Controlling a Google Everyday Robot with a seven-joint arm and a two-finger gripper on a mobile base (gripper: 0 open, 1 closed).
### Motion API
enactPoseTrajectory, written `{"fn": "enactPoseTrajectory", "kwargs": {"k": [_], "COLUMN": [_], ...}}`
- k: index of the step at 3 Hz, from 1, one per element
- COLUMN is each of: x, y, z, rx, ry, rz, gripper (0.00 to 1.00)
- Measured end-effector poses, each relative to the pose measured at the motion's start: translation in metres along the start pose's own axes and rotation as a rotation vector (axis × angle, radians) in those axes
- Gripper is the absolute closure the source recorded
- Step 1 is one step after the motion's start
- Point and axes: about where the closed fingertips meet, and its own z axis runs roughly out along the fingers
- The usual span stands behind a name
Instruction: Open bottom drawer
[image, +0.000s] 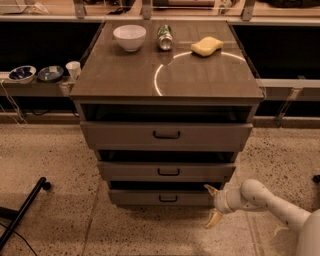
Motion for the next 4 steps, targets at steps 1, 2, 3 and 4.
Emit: {"fn": "enactPoseTrajectory", "kwargs": {"k": [1, 2, 3, 4], "x": [0.02, 0.034, 0.049, 0.06], "y": [-0.015, -0.026, -0.039, -0.047], "z": [0.02, 0.038, 0.06, 0.07], "rx": [0.044, 0.056, 0.052, 0.052], "ry": [0.013, 0.04, 0.096, 0.12], "rz": [-0.002, -0.005, -0.006, 0.004], "gripper": [0.0, 0.0, 0.03, 0.03]}}
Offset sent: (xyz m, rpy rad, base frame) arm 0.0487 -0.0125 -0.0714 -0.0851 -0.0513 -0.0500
